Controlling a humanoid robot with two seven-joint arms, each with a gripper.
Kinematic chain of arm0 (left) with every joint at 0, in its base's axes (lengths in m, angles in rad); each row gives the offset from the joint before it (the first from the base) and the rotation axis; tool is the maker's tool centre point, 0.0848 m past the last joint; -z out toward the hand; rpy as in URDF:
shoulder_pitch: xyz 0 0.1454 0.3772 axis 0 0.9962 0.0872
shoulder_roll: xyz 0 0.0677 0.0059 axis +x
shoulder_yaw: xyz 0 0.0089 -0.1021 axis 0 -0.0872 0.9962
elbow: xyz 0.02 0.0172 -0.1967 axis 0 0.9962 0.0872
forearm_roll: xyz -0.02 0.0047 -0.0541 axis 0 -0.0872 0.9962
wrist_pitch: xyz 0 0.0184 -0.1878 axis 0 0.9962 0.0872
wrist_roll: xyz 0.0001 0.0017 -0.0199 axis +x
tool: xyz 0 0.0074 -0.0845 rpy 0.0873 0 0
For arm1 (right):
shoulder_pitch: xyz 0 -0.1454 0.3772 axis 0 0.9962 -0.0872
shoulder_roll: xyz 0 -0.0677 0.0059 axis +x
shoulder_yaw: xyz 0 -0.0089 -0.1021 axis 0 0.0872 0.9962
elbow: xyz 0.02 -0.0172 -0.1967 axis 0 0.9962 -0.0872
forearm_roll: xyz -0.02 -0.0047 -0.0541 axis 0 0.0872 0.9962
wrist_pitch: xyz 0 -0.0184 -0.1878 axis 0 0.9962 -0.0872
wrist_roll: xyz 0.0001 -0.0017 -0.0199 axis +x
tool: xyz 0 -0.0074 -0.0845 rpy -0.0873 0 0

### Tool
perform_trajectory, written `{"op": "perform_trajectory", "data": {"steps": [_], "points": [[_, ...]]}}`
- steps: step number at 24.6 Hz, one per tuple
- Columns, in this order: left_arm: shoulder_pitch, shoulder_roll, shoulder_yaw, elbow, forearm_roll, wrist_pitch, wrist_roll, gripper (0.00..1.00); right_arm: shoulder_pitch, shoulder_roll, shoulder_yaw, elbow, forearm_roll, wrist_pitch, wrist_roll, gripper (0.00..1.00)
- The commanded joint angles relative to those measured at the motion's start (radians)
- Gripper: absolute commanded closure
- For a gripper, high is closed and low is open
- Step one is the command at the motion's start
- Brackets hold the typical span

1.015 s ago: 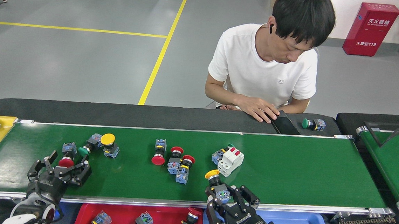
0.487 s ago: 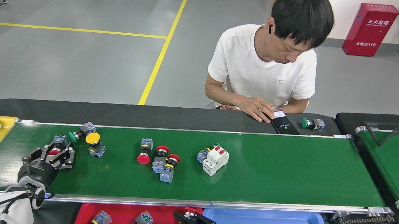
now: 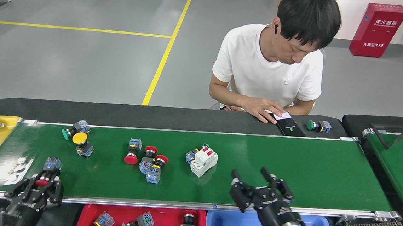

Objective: Pick switch part from conveyor to tray

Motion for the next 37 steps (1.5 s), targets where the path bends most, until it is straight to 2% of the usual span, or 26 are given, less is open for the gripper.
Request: {"op": "perform_trajectory", "data": {"steps": [1,3,6,8,10,11,15,21,26,32,37], "points": [[0.042,-0.019,-0.021,-0.085,-0.018,-0.036,0.009,0.90,0.015,-0.043,-0.066,-0.009,-0.003,0.003,-0.063,0.02],[0.062,-0.047,-0.111,-0.110,-0.091,-0.047,0.009,0.85,0.059,-0.073,-0.134,-0.009,-0.003,-0.003,-0.098,0.02],[0.071,-0.057,-0.213,-0.108,-0.165,-0.049,0.009,0.64,0.108,-0.079,-0.207,-0.009,-0.003,-0.008,-0.138,0.02],[0.077,-0.070,-0.246,-0.108,-0.179,-0.044,0.009,0.41,0.144,-0.087,-0.214,-0.011,-0.003,-0.008,-0.149,0.02],[0.077,-0.088,-0.247,-0.111,-0.177,-0.046,0.009,0.27,0.165,-0.104,-0.214,-0.011,-0.005,-0.010,-0.150,0.02],[0.076,-0.091,-0.246,-0.111,-0.176,-0.049,0.009,0.00,0.176,-0.106,-0.214,-0.011,-0.005,-0.017,-0.150,0.02],[0.077,-0.099,-0.196,-0.119,-0.162,-0.047,0.008,0.00,0.179,-0.099,-0.214,-0.011,-0.005,-0.063,-0.150,0.02],[0.076,-0.175,0.053,-0.113,-0.033,-0.041,-0.054,0.00,0.171,-0.098,-0.214,-0.011,-0.005,-0.066,-0.150,0.02],[0.060,-0.177,0.189,-0.050,0.025,-0.043,-0.072,0.00,0.165,-0.096,-0.212,-0.011,-0.005,-0.068,-0.149,0.02],[-0.036,-0.142,0.191,-0.013,0.001,-0.035,-0.072,0.00,0.148,-0.089,-0.209,-0.031,-0.005,-0.088,-0.152,0.02],[-0.199,-0.079,0.185,0.131,-0.119,-0.020,-0.072,0.00,0.154,-0.086,-0.207,-0.032,-0.005,-0.089,-0.152,0.02]]}}
